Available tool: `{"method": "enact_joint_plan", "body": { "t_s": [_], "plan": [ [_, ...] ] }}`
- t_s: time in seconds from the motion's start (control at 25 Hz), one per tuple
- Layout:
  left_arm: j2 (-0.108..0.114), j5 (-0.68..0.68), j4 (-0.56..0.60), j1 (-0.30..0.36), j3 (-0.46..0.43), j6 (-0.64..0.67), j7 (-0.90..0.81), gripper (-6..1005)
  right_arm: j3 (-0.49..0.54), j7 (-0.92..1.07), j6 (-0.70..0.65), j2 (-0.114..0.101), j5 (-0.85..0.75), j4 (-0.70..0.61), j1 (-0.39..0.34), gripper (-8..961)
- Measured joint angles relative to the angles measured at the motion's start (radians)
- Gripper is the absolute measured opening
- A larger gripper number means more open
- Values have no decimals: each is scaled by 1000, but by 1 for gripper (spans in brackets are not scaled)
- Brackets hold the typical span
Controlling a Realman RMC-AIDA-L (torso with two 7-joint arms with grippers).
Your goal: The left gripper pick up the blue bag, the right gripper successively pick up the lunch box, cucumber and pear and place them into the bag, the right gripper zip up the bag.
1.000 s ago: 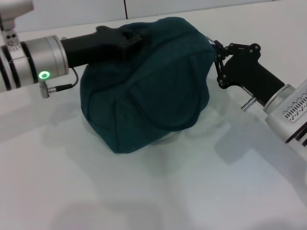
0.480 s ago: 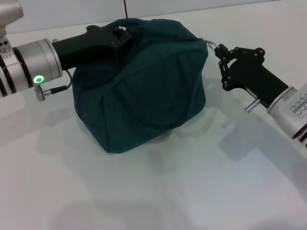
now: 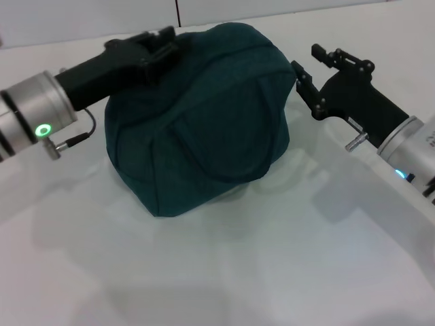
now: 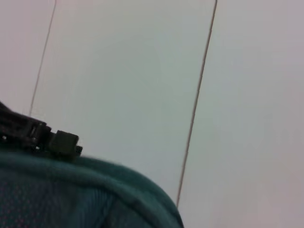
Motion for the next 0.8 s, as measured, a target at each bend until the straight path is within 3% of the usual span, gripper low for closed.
{"method": "enact_joint_plan", "body": {
  "t_s": [0.12,0.16,0.28,0.36,0.52,0.64,0.8],
  "plan": [
    [0,-43,0,31,0,45,19,308,-2,73,-69,-9,-5,8,-8,317],
    [1,-105,0,71,0,133,62,330,-1,94,-92,-15,-15,8,-12,365],
    [5,-151,-6,94,1,235,94,396,8,159,-169,-52,-69,-8,-26,511],
    [14,-168,-12,109,1,319,112,440,10,236,-222,-88,-130,-33,-27,569],
    [23,-99,-34,127,2,444,183,528,27,568,-340,-202,-402,-86,27,686],
    [20,41,-72,137,2,488,249,736,105,823,-490,-259,-665,-48,99,746],
    [20,136,-78,178,2,518,312,800,288,935,-691,-255,-928,47,162,753]
  ]
}}
